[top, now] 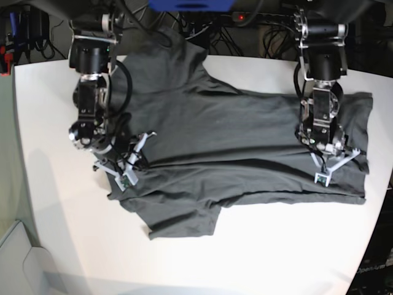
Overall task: Layout the t-shirt on the table in an organized manner, then fold the t-shirt properly
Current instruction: 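Drag both grippers toward the shirt's shoulder edge, spreading the shirt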
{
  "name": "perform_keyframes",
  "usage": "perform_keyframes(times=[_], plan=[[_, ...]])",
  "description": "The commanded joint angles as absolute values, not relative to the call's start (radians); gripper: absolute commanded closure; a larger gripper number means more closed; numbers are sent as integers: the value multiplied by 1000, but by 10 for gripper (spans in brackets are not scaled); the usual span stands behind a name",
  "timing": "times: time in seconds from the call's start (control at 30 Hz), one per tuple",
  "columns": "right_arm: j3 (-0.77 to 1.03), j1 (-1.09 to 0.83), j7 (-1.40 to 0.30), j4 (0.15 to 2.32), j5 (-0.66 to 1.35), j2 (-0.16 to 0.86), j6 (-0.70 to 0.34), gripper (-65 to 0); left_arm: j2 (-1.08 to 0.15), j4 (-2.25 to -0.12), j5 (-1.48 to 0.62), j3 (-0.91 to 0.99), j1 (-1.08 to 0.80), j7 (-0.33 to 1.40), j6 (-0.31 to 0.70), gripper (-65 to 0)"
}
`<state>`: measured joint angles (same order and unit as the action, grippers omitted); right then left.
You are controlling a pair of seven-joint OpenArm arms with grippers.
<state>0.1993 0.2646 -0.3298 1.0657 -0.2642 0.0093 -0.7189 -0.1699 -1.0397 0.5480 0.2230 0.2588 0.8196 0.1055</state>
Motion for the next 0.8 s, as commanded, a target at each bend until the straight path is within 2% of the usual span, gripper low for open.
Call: perform_keyframes(times=[0.0, 0.2, 0.33, 0.6, 0.77], plan=[[203, 295, -398, 1036, -325, 22, -698, -25, -166, -998, 479, 226, 271, 826, 150, -1], [206, 456, -363, 901, -325, 39, -698, -25, -163, -923, 476, 228, 384, 768, 148, -1], [206, 490, -346, 906, -325, 58, -682, -25, -131, -957, 484, 226, 437, 783, 148, -1], [203, 323, -352, 1302, -323, 54, -684, -27, -124, -1182, 484, 223, 401, 920, 160, -1], [200, 189, -437, 1529, -323, 36, -687, -31, -133, -1391, 476, 223, 294, 1017, 160, -4]])
